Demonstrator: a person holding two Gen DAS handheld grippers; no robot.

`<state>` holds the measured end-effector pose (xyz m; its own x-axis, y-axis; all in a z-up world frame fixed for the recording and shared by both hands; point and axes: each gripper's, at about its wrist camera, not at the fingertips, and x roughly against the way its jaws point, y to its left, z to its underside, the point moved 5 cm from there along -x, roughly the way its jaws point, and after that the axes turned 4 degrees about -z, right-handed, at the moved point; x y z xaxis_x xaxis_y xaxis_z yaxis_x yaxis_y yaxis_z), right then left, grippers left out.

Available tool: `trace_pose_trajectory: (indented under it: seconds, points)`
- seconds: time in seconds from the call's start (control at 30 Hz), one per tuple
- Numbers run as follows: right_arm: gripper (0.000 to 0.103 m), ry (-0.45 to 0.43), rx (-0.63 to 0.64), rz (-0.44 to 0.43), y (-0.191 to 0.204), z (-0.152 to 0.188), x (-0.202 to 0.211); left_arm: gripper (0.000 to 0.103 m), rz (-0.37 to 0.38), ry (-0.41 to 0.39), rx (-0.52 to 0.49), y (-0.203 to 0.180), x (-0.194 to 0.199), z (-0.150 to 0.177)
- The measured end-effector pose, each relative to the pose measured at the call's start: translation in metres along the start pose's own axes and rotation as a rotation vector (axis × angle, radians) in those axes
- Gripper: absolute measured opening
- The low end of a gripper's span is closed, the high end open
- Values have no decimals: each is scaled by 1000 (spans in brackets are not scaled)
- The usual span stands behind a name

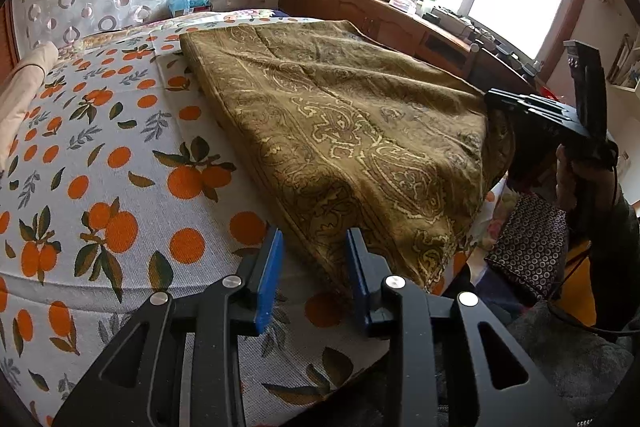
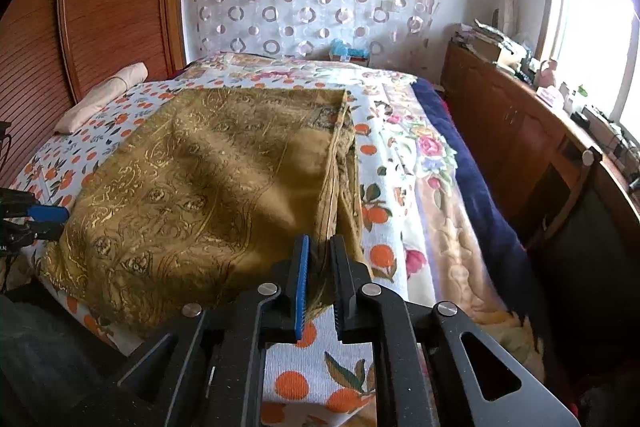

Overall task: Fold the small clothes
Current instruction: 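Move the left gripper to the folded shirt's edge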

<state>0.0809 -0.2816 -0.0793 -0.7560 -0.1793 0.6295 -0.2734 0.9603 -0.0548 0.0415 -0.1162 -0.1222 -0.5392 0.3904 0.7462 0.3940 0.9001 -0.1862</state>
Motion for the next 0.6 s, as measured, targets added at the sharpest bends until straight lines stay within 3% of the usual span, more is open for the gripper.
trace_pose_trajectory:
  seconds: [0.03,0.1,0.17,0.33,0.43,0.6]
  points:
    - [19,-5,2,6,0,0,1,33,-2,0,0,0,0,0]
    - [43,-7,22,14,4,-1,1,33,-7,-2,2,1,0,0]
    - [50,-10,53,10,9,1,-1,33,-7,-5,5,1,1,0]
    - [51,-22,68,-48,30,3,-1,37,2,-24,7,0,7,-3]
    - [51,-8,77,-78,42,7,-7,66,39,-39,6,-4,10,-4]
    - [51,41,100,-111,55,17,-24,67,35,-13,-7,-8,3,0]
